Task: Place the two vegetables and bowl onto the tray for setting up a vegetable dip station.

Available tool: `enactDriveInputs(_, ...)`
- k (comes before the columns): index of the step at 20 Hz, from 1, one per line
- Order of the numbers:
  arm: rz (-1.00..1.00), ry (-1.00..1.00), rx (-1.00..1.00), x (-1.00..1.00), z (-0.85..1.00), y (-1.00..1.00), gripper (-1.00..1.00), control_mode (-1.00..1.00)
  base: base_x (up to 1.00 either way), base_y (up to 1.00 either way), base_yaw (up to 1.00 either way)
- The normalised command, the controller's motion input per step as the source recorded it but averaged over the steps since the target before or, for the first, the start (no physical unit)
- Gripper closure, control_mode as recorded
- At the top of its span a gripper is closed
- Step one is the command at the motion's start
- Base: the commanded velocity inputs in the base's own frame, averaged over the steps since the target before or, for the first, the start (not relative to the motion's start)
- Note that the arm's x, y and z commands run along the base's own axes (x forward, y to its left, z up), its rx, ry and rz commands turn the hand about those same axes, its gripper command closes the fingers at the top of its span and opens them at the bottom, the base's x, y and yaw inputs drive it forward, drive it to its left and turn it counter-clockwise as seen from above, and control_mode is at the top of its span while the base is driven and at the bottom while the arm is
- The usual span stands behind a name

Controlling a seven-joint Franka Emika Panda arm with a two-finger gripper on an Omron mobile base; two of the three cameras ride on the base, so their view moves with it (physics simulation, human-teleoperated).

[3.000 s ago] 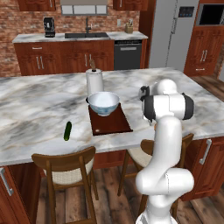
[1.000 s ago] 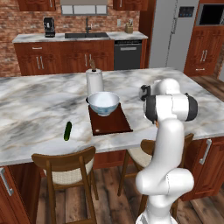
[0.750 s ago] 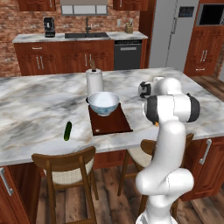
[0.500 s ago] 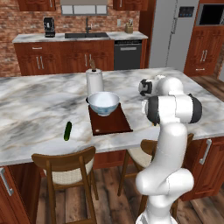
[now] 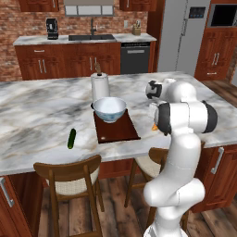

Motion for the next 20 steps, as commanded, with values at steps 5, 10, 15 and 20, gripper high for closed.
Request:
enactDriveInputs(5,-0.39,0.0,-0.1,0.0,0.02,0.39,1.0,-1.0,0.0,0.0,0.0)
enactDriveInputs(10,-0.39,0.0,-0.1,0.0,0.0,0.4,1.0,-1.0,0.0,0.0,0.0)
enactDriveInputs(15,-0.34,0.0,-0.06,0.0,-0.02,0.4,1.0,-1.0,0.0,0.0,0.0)
enactDriveInputs(20,-0.14,0.01,-0.04,0.04,-0.01,0.29,1.0,-1.0,0.0,0.0,0.0)
